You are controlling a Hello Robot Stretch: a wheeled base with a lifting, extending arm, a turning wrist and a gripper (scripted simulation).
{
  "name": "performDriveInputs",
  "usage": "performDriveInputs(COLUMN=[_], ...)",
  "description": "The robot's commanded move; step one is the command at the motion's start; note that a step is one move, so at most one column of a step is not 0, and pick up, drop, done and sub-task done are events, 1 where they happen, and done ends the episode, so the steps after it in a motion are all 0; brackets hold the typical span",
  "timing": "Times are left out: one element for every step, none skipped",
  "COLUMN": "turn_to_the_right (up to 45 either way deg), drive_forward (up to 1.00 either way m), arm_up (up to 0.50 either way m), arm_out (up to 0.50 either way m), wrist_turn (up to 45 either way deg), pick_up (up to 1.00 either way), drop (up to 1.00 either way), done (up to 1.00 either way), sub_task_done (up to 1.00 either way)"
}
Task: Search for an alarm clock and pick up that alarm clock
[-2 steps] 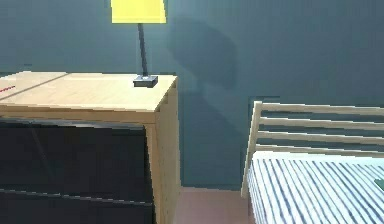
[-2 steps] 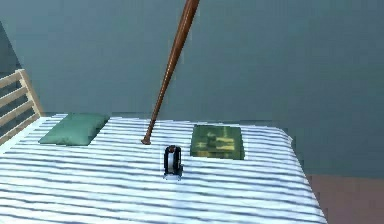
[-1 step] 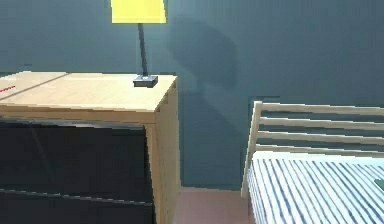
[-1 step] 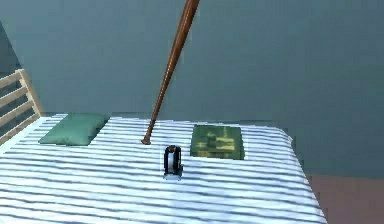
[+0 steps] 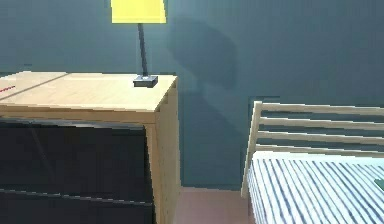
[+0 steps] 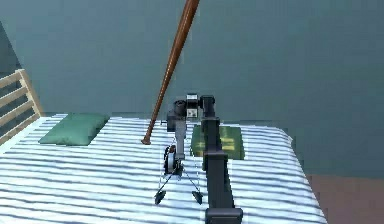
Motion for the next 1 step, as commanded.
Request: performDriveInputs(turn_to_the_right=[0.0], drive_forward=[0.00], arm_up=[0.00], arm_out=[0.00], wrist_turn=[45.0], pick_up=[0.00], drop=[0.00], done=[0.00], sub_task_done=[0.00])
